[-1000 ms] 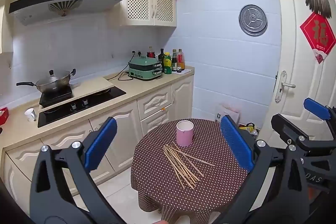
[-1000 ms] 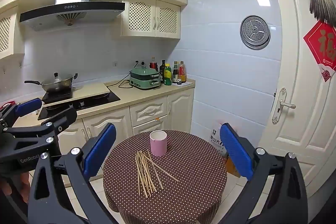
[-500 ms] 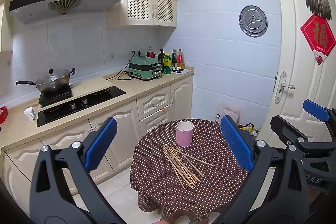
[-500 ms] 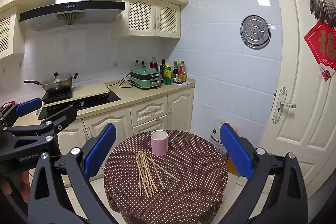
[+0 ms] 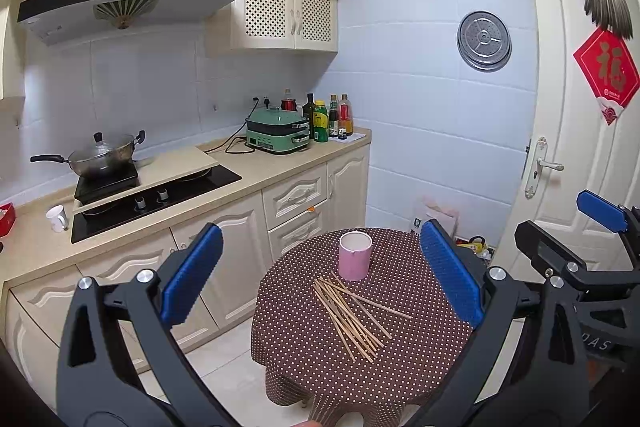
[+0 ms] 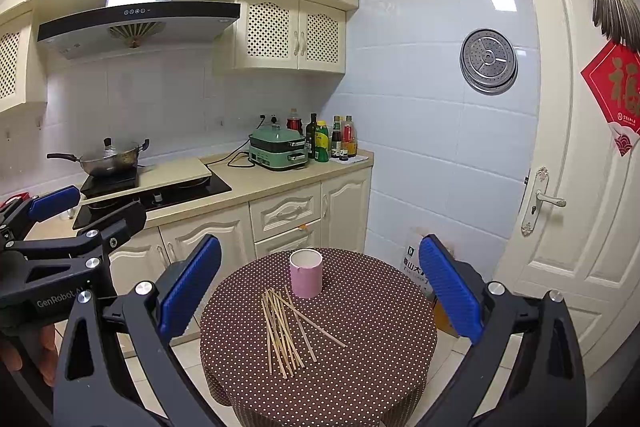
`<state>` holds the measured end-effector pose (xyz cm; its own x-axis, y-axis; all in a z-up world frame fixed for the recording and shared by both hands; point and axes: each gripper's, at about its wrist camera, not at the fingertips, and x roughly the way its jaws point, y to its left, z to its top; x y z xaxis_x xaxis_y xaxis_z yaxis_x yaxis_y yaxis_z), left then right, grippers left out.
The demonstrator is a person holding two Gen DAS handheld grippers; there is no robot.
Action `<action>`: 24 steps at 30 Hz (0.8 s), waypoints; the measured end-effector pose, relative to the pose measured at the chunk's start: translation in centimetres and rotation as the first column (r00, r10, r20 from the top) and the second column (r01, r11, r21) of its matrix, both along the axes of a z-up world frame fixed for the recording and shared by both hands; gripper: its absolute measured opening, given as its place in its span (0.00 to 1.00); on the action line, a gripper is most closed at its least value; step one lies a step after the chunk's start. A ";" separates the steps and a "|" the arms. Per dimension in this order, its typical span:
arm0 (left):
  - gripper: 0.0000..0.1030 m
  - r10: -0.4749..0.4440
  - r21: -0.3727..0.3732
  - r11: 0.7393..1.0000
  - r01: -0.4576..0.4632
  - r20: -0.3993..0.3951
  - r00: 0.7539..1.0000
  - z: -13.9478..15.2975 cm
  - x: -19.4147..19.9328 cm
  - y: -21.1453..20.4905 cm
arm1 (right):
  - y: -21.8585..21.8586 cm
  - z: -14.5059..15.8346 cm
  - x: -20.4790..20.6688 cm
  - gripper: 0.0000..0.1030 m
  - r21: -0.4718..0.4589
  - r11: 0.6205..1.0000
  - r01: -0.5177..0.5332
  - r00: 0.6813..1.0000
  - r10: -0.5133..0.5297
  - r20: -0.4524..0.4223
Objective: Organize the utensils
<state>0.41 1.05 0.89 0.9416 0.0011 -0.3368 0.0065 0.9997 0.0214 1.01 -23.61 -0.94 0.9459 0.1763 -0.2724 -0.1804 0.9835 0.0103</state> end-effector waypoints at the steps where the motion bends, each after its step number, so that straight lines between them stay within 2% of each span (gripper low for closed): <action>1: 0.94 -0.001 0.000 1.000 0.001 0.000 1.000 0.0 -0.1 0.0 | 0.0 0.0 0.0 0.92 0.000 1.000 0.000 1.000 0.000 0.001; 24: 0.94 -0.008 0.007 1.000 0.008 0.002 1.000 0.0 0.8 -0.2 | -0.2 0.2 0.3 0.92 0.005 1.000 0.007 1.000 -0.007 -0.007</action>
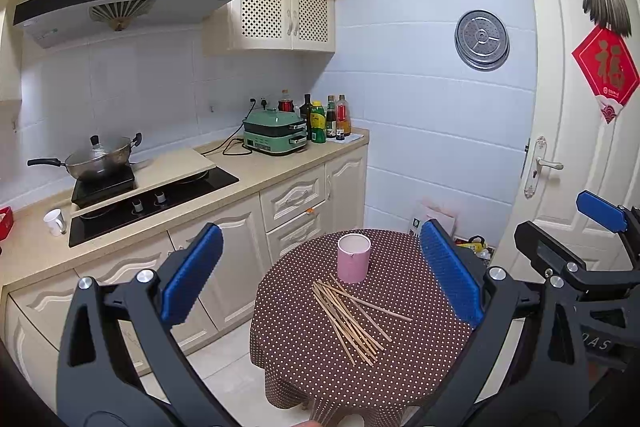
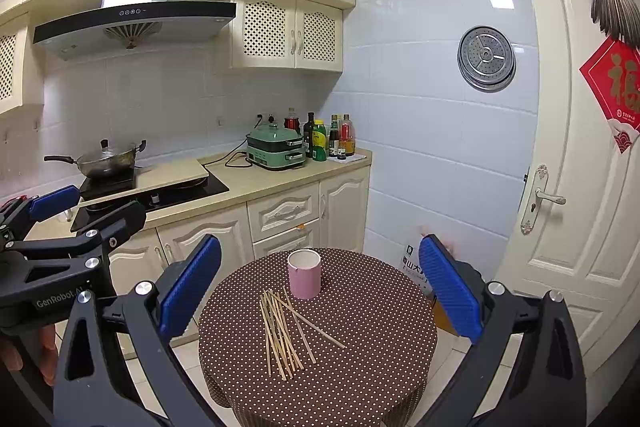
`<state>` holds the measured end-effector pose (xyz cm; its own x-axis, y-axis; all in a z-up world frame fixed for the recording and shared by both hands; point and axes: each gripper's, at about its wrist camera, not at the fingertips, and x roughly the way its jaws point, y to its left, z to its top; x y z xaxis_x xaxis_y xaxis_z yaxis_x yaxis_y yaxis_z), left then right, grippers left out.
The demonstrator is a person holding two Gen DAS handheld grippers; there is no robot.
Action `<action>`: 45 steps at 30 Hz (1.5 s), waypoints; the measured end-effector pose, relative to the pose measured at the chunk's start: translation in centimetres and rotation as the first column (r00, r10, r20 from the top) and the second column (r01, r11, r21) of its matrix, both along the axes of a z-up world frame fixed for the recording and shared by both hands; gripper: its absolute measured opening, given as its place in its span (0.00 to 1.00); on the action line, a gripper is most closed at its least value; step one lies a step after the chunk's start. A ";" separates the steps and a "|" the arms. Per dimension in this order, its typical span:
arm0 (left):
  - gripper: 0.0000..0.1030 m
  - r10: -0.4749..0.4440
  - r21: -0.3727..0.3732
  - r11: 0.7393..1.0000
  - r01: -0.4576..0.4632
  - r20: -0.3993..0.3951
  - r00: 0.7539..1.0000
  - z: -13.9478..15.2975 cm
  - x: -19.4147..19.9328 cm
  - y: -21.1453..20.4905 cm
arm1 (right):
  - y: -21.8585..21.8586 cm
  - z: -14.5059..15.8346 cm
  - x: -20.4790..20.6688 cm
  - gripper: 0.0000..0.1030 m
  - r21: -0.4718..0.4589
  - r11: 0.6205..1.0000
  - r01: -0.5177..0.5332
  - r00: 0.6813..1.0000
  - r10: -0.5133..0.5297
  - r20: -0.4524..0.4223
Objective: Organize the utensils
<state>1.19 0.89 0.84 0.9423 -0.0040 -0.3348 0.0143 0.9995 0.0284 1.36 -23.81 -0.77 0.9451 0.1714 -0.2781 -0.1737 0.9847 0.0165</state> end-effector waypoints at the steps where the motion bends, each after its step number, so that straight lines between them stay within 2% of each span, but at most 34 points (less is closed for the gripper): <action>1: 0.94 0.001 -0.001 1.000 -0.001 0.001 1.000 0.0 0.0 0.0 | 0.0 0.0 0.0 0.92 0.000 1.000 0.000 1.000 0.000 0.001; 19: 0.94 0.024 0.004 1.000 -0.024 0.004 1.000 -0.4 0.0 -0.3 | -0.1 -0.2 0.9 0.92 0.005 1.000 -0.018 1.000 0.018 -0.007; 32: 0.94 0.044 -0.003 0.999 -0.044 -0.030 0.999 -0.8 -0.1 -1.2 | -0.7 -0.3 1.4 0.92 -0.007 0.999 -0.043 0.999 0.043 -0.022; 40: 0.94 0.122 0.034 0.992 -0.121 -0.028 0.992 -1.2 1.6 -4.1 | -3.1 -1.2 4.4 0.92 0.010 0.990 -0.139 0.990 0.139 -0.025; 45: 0.94 0.186 0.011 0.983 -0.186 -0.040 0.982 -1.7 3.4 -7.1 | -5.6 -1.5 7.4 0.92 -0.003 0.978 -0.208 0.977 0.208 -0.041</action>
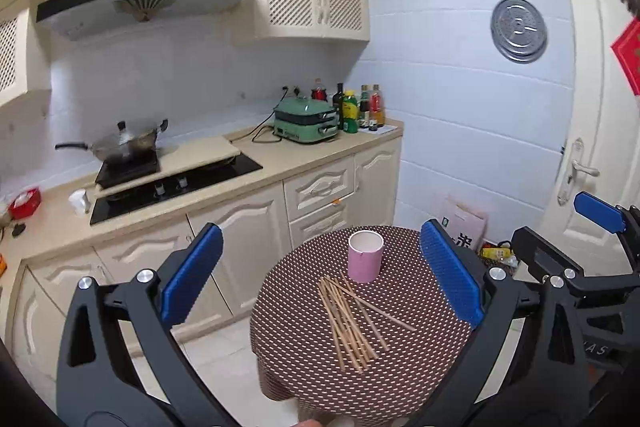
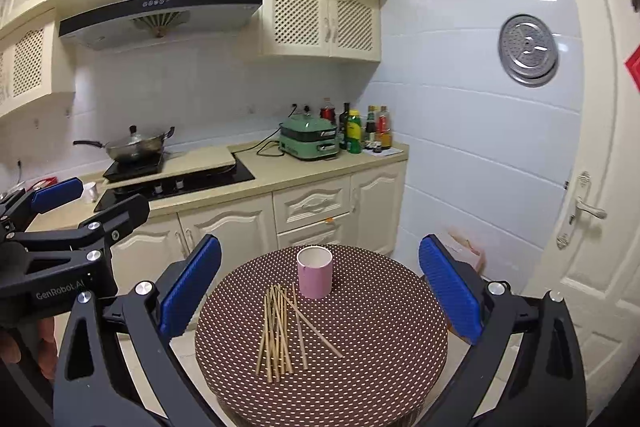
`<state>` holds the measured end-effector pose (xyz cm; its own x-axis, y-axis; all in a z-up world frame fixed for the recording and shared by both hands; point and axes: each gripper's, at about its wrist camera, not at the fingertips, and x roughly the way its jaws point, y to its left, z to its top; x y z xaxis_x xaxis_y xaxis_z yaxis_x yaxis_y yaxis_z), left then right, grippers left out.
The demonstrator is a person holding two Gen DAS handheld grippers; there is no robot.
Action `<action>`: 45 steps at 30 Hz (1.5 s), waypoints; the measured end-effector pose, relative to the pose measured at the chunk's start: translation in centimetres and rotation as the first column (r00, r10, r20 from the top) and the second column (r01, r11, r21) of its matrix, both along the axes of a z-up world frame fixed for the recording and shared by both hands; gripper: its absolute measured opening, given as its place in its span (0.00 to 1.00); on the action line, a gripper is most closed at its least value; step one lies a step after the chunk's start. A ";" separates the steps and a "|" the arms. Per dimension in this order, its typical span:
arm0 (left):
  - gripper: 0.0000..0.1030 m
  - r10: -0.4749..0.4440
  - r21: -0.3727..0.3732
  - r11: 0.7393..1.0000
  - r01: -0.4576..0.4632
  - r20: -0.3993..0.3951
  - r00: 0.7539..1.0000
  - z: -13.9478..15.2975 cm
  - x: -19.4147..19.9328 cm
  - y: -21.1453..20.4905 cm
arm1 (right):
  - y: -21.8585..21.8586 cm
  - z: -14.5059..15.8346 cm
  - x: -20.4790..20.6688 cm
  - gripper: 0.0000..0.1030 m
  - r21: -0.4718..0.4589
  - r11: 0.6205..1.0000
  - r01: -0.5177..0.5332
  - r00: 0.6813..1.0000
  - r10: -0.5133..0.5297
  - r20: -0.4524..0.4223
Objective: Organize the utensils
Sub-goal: 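Move both grippers toward the chopsticks beside the pink cup, then grasp one chopstick with the right gripper and lift it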
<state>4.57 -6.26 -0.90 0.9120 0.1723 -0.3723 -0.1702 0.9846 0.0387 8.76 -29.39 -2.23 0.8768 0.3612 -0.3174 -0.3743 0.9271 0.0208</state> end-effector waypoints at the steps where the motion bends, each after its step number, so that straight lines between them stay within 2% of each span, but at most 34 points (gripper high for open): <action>1: 0.94 0.003 -0.006 1.000 -0.003 -0.003 1.000 -0.1 0.2 -0.4 | -0.6 0.0 0.5 0.92 -0.002 1.000 -0.010 1.000 0.010 0.002; 9: 0.94 0.086 -0.016 0.996 -0.087 -0.036 0.996 -1.1 2.2 -3.8 | -2.8 -0.4 3.1 0.92 -0.021 0.995 -0.098 0.995 0.098 -0.015; 14: 0.94 0.126 -0.018 0.992 -0.128 -0.099 0.987 -2.8 3.6 -4.4 | -2.9 -1.9 5.1 0.92 -0.045 0.989 -0.141 0.989 0.138 -0.056; 19: 0.94 0.085 -0.133 0.983 -0.125 -0.273 0.958 -7.5 6.6 -1.9 | -1.3 -5.7 8.3 0.92 -0.088 0.977 -0.194 0.967 0.175 -0.187; 22: 0.94 0.060 -0.203 0.968 -0.149 -0.388 0.920 -11.8 8.4 0.3 | 0.2 -8.8 10.4 0.93 -0.126 0.970 -0.207 0.946 0.166 -0.277; 26: 0.94 0.018 -0.267 0.948 -0.174 -0.500 0.866 -17.1 10.8 3.0 | 2.3 -12.6 12.8 0.91 -0.163 0.962 -0.220 0.915 0.146 -0.376; 28: 0.93 -0.006 -0.291 0.939 -0.182 -0.544 0.839 -19.4 12.2 4.0 | 3.6 -14.6 14.2 0.84 -0.188 0.955 -0.232 0.893 0.132 -0.430; 32: 0.86 -0.070 -0.345 0.918 -0.194 -0.623 0.779 -24.0 15.4 6.1 | 6.0 -17.6 17.2 0.76 -0.210 0.943 -0.257 0.850 0.118 -0.513; 35: 0.79 -0.088 -0.353 0.911 -0.214 -0.671 0.736 -26.8 17.1 7.5 | 7.3 -19.8 18.9 0.68 -0.206 0.940 -0.274 0.810 0.110 -0.576; 39: 0.72 -0.113 -0.379 0.894 -0.240 -0.708 0.697 -29.7 19.5 9.3 | 9.3 -22.0 21.2 0.59 -0.216 0.926 -0.309 0.773 0.112 -0.625; 40: 0.71 -0.120 -0.379 0.893 -0.241 -0.718 0.685 -30.3 20.2 9.6 | 9.9 -22.6 21.8 0.53 -0.211 0.922 -0.325 0.760 0.121 -0.639; 43: 0.69 -0.130 -0.360 0.905 -0.229 -0.745 0.654 -31.7 21.9 10.0 | 11.5 -24.5 23.7 0.44 -0.216 0.909 -0.357 0.736 0.131 -0.664; 45: 0.64 -0.135 -0.345 0.913 -0.217 -0.758 0.637 -32.4 22.9 10.2 | 12.5 -25.9 24.8 0.37 -0.238 0.890 -0.389 0.715 0.129 -0.687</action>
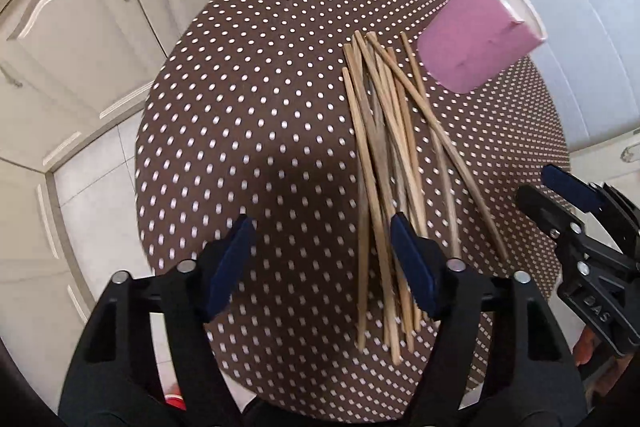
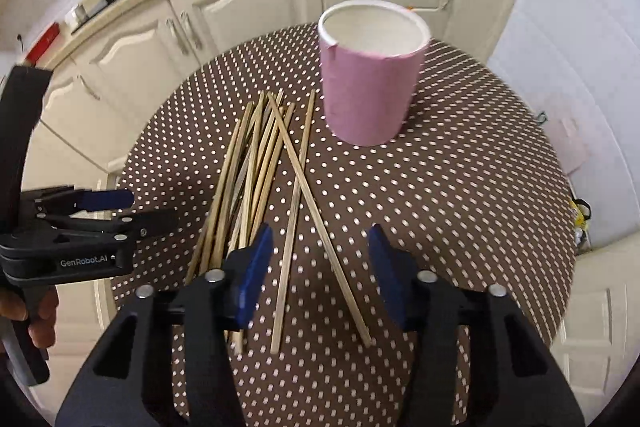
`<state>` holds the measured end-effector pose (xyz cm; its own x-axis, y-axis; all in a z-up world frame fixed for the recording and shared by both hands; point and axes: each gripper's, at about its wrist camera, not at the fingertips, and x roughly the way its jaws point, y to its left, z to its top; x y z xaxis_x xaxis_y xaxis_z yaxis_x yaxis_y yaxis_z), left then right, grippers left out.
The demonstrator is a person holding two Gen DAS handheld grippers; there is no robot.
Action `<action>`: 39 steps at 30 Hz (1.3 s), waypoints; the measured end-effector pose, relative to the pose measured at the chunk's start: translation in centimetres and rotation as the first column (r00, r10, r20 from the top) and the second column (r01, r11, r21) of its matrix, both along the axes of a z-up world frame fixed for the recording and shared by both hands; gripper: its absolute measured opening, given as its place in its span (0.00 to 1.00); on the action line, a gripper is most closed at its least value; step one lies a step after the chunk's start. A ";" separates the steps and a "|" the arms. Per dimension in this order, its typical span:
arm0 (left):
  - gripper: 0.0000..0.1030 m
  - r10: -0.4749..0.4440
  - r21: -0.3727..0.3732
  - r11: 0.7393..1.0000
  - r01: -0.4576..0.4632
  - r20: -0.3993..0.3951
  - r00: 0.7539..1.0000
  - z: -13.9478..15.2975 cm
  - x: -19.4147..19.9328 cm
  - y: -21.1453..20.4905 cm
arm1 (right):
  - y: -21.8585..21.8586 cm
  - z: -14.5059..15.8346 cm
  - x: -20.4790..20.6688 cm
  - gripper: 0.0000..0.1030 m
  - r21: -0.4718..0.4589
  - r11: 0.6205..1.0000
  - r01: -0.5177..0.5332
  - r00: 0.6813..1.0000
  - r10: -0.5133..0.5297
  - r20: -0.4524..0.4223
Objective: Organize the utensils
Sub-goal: 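Grasp one chopstick with the right gripper and lift it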
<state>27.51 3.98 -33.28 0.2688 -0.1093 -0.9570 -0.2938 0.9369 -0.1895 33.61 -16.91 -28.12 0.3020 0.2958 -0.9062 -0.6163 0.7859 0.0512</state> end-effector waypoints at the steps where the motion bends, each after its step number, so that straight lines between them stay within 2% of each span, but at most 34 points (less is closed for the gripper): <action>1: 0.63 -0.011 0.004 1.000 0.011 -0.009 1.000 -0.1 0.5 0.3 | 0.5 -0.7 0.7 0.33 -0.017 1.000 -0.013 1.000 0.013 -0.018; 7: 0.63 -0.020 -0.021 1.000 0.020 -0.027 0.999 -1.1 2.1 1.4 | 2.8 -3.5 3.1 0.21 -0.083 0.992 -0.096 0.994 0.091 -0.062; 11: 0.63 -0.026 -0.028 0.999 0.025 -0.023 0.999 -1.1 3.0 1.9 | 3.6 -4.6 4.1 0.19 -0.099 0.985 -0.144 0.986 0.135 -0.097; 13: 0.63 -0.024 -0.041 0.999 0.023 -0.030 0.999 -1.2 3.4 2.2 | 4.1 -5.0 4.6 0.18 -0.118 0.978 -0.172 0.983 0.162 -0.089; 15: 0.63 -0.027 -0.047 0.999 0.025 -0.035 0.999 -1.4 3.7 2.2 | 4.2 -5.0 4.8 0.16 -0.118 0.977 -0.176 0.982 0.167 -0.087; 17: 0.63 -0.021 -0.064 0.998 0.018 -0.046 0.999 -1.7 4.2 2.2 | 4.1 -4.9 5.1 0.08 -0.123 0.977 -0.173 0.983 0.162 -0.092; 19: 0.63 -0.021 -0.073 0.997 0.018 -0.044 0.999 -1.5 4.7 2.1 | 3.7 -4.7 5.7 0.06 -0.122 0.980 -0.157 0.983 0.144 -0.111; 23: 0.61 -0.033 -0.074 0.997 0.030 -0.038 0.999 -1.9 6.3 1.9 | 2.9 -4.8 6.3 0.06 -0.111 0.986 -0.127 0.985 0.111 -0.135; 29: 0.58 -0.062 -0.024 0.998 0.061 -0.053 0.997 -1.9 9.0 1.5 | 1.3 -4.8 6.5 0.06 -0.085 0.991 -0.102 0.984 0.088 -0.156; 32: 0.54 -0.056 -0.019 0.998 0.055 -0.057 0.997 -1.7 9.3 1.5 | 0.5 -4.4 6.6 0.06 -0.075 0.992 -0.101 0.982 0.087 -0.166; 36: 0.50 -0.042 0.030 0.999 0.045 -0.091 0.995 -2.2 8.9 0.4 | 0.3 -4.4 7.1 0.06 -0.057 0.993 -0.105 0.979 0.093 -0.180; 39: 0.46 -0.004 0.023 1.000 0.006 -0.094 0.996 -2.8 8.3 0.6 | 1.3 -4.6 7.6 0.06 -0.043 0.992 -0.123 0.976 0.113 -0.185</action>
